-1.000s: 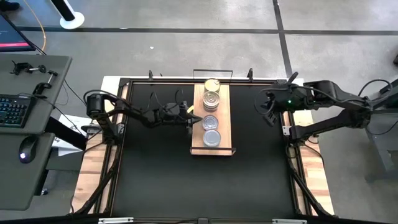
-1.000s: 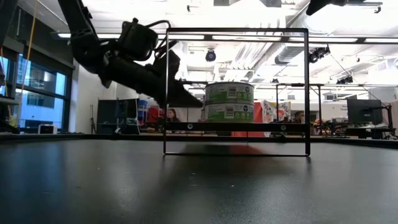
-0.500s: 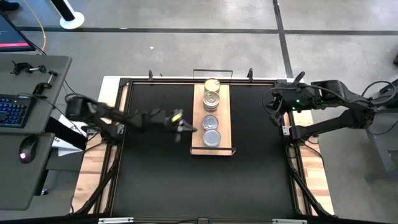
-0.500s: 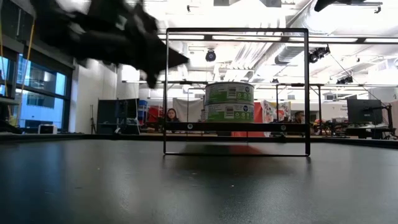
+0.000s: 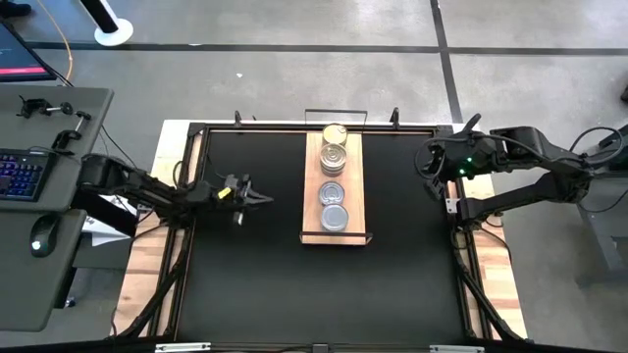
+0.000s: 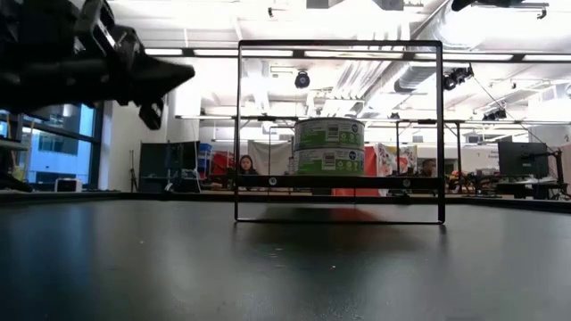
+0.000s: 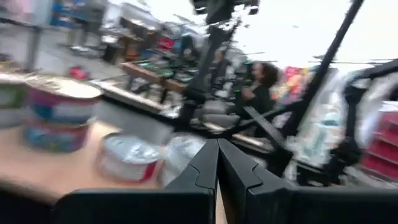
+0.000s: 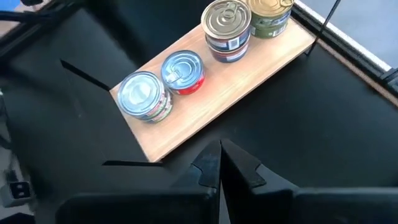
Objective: Stack canned seafood by type on shelf
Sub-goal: Return to Home Position
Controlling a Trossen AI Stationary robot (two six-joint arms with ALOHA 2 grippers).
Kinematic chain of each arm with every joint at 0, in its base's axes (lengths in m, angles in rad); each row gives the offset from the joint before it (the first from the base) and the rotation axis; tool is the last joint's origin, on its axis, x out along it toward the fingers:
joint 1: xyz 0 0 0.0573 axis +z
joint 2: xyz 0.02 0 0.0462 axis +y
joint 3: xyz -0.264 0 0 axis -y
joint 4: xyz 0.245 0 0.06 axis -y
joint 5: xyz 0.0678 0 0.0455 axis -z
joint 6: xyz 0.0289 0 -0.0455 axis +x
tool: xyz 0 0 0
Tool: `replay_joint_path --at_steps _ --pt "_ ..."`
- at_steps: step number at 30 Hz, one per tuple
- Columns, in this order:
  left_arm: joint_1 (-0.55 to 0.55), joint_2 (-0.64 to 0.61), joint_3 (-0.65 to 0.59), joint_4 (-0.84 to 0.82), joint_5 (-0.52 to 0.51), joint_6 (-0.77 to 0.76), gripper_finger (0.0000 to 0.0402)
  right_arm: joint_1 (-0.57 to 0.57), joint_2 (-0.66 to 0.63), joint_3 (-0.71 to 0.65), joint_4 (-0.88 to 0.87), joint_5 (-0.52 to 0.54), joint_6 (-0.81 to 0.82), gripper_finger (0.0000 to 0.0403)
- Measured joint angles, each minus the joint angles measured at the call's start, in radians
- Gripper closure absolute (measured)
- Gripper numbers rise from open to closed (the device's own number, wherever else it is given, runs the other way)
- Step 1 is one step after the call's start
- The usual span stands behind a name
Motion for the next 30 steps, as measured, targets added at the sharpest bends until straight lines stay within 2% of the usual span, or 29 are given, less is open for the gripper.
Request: replay_joint_path --at_steps 3,6,10,14,19,27,30 --pt "0.015 -0.011 -0.003 -0.026 0.075 -0.007 0.0401 0.010 0.001 0.000 -0.005 0.000 0.022 0.0403" --pt "0.001 -0.055 -0.003 -0.115 0.094 -0.018 0.0402 0.024 0.001 0.000 -0.007 0.000 0.034 0.0403" --pt "-0.041 -0.174 -0.004 -0.285 0.102 -0.018 0.0401 0.043 0.001 0.000 -0.007 0.035 0.060 0.0403" --pt "-0.068 -0.357 -0.003 -0.526 0.095 -0.008 0.0401 0.064 0.001 0.000 -0.009 0.065 0.075 0.0403" --pt "-0.074 -0.645 -0.003 -0.880 0.047 0.017 0.0401 0.089 0.001 0.000 -0.010 0.069 0.094 0.0403" --pt "-0.074 -1.101 -0.003 -1.337 -0.035 0.028 0.0402 0.139 -0.002 -0.009 -0.036 0.099 0.163 0.0403" --pt "-0.071 -1.204 0.003 -1.369 -0.039 0.047 0.0402 0.173 -0.038 -0.097 0.030 0.103 0.209 0.0403"
